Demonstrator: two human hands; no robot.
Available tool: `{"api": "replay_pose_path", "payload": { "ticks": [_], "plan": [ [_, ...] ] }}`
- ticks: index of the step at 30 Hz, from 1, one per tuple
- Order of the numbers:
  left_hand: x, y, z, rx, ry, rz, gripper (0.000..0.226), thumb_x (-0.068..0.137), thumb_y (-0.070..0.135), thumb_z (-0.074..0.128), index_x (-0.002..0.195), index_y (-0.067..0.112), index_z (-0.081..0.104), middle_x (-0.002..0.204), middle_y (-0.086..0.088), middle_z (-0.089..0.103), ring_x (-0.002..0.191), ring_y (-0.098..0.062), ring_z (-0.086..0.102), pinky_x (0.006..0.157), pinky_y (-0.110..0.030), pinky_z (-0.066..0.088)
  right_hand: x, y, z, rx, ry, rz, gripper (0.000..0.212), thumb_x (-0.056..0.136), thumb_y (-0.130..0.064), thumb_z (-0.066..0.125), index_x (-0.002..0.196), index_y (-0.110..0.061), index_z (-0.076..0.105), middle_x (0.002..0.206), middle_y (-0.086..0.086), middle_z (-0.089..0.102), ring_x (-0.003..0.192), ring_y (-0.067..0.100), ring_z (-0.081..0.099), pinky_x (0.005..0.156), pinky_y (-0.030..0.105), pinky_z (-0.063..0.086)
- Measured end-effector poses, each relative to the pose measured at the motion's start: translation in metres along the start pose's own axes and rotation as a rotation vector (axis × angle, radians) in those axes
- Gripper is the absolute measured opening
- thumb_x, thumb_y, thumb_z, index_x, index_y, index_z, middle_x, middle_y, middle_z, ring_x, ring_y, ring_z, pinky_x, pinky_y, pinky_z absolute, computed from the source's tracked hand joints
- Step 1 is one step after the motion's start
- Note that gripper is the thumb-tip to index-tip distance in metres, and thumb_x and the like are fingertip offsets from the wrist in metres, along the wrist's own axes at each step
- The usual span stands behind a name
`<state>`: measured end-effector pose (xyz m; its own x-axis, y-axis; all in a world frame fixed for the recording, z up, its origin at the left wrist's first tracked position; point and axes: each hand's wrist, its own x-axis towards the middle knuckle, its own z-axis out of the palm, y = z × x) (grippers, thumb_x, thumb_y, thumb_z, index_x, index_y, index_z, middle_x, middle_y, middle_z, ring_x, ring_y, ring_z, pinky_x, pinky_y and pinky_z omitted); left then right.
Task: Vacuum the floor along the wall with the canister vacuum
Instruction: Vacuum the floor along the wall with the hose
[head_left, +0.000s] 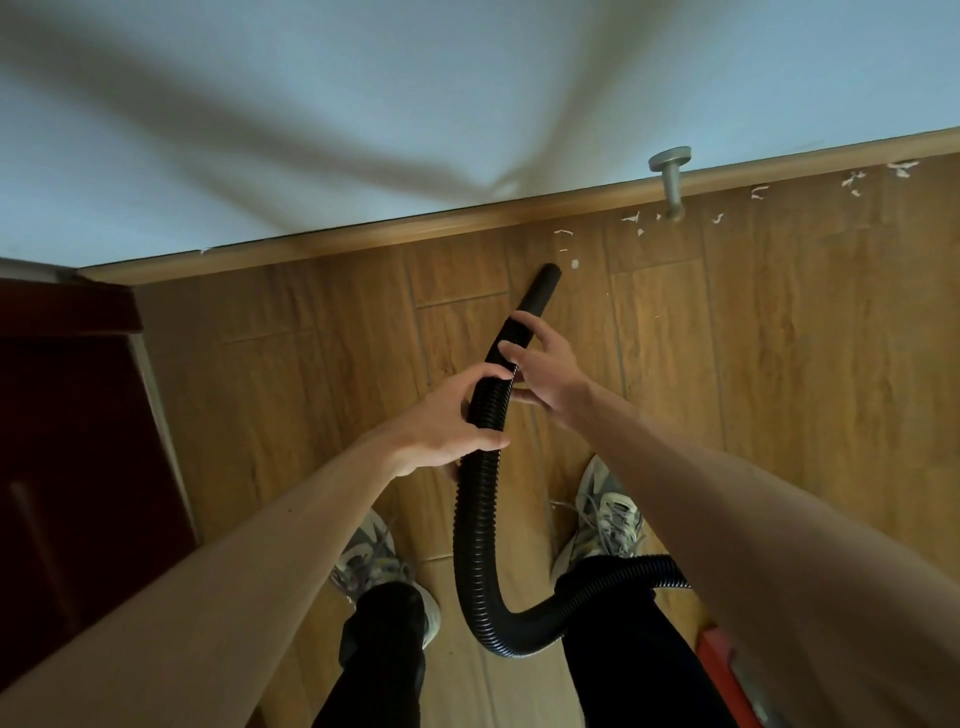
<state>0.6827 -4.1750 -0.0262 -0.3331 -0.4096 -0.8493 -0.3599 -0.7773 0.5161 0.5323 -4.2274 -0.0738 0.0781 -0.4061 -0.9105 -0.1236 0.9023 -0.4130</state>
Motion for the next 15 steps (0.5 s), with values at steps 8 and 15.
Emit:
{"api": "replay_pose_path", "payload": {
  "ticks": [8,15],
  "plan": [
    [0.011,0.02,0.007,0.032,0.066,0.023,0.067,0.087,0.01,0.073,0.138,0.039,0.041,0.113,-0.004,0.06,0.095,-0.016,0.067,0.063,-0.029,0.06,0.01,-0.021,-0.011,-0.009,-0.056,-0.028,0.049,0.099,-0.007,0.053,0.139,-0.033,0.047,0.125,0.008,0.059,0.1,0.021,0.066,0.066,0.03,0.059],
    [0.022,0.038,0.031,0.115,-0.031,0.006,0.063,0.087,0.011,0.074,0.136,0.039,0.044,0.108,-0.003,0.059,0.093,-0.018,0.066,0.072,-0.041,0.063,0.006,-0.002,-0.046,0.015,0.018,-0.02,0.047,0.099,-0.007,0.05,0.136,-0.036,0.048,0.118,0.007,0.061,0.096,0.023,0.066,0.085,0.049,0.058]
  ]
}}
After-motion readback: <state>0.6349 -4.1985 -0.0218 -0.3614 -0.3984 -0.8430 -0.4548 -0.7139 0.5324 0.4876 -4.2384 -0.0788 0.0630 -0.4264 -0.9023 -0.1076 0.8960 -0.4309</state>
